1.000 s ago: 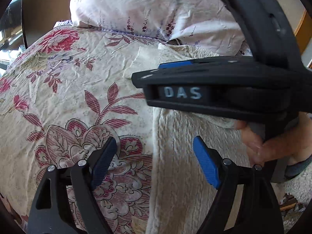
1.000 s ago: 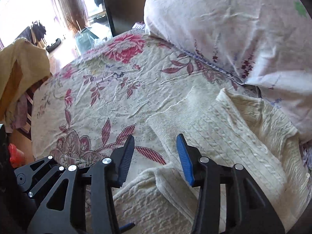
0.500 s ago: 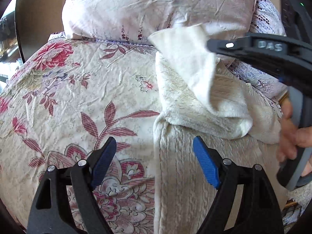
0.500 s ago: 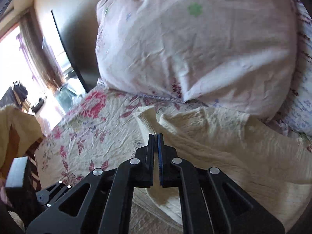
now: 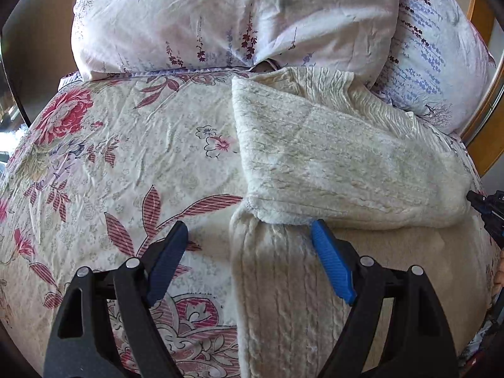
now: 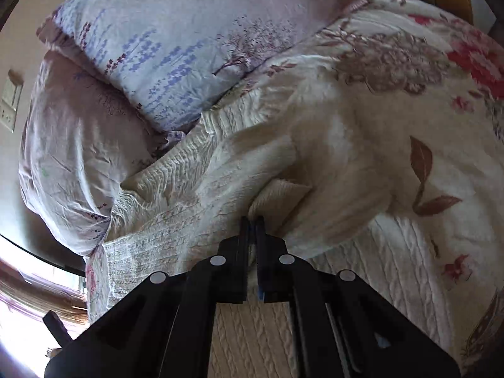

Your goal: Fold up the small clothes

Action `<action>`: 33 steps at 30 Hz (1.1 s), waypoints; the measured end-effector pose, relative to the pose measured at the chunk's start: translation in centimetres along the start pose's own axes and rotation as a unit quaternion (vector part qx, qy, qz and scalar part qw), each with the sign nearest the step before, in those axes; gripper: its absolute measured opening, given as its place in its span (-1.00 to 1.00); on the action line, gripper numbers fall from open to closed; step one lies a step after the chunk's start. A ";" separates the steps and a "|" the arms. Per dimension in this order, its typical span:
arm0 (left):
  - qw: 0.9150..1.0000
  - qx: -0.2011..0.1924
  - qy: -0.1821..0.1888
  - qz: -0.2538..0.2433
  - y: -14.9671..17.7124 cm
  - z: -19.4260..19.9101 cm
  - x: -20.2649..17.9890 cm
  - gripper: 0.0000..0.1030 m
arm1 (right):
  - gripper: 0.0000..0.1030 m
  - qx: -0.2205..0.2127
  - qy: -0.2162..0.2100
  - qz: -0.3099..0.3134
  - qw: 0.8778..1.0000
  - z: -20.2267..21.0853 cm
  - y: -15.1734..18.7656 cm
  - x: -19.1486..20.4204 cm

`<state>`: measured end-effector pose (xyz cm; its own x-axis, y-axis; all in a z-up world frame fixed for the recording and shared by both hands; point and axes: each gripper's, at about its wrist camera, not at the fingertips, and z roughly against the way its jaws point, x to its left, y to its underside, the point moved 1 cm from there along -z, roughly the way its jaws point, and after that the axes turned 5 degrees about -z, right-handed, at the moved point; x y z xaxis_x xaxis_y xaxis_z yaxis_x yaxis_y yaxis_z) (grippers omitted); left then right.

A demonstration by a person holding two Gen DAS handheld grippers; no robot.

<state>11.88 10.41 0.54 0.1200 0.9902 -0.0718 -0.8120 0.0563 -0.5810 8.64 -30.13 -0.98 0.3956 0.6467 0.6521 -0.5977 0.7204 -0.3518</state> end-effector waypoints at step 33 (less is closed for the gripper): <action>0.998 -0.001 -0.036 0.057 -1.3 -1.3 1.8 0.55 | -0.57 0.001 -0.006 -0.053 0.999 1.4 0.0 -2.9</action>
<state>13.95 11.97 0.11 -0.0142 0.9967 -0.0798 -0.8175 -0.0575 -0.5731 6.51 -32.35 -1.98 0.4491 0.5633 0.6936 -0.5534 0.7848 -0.2791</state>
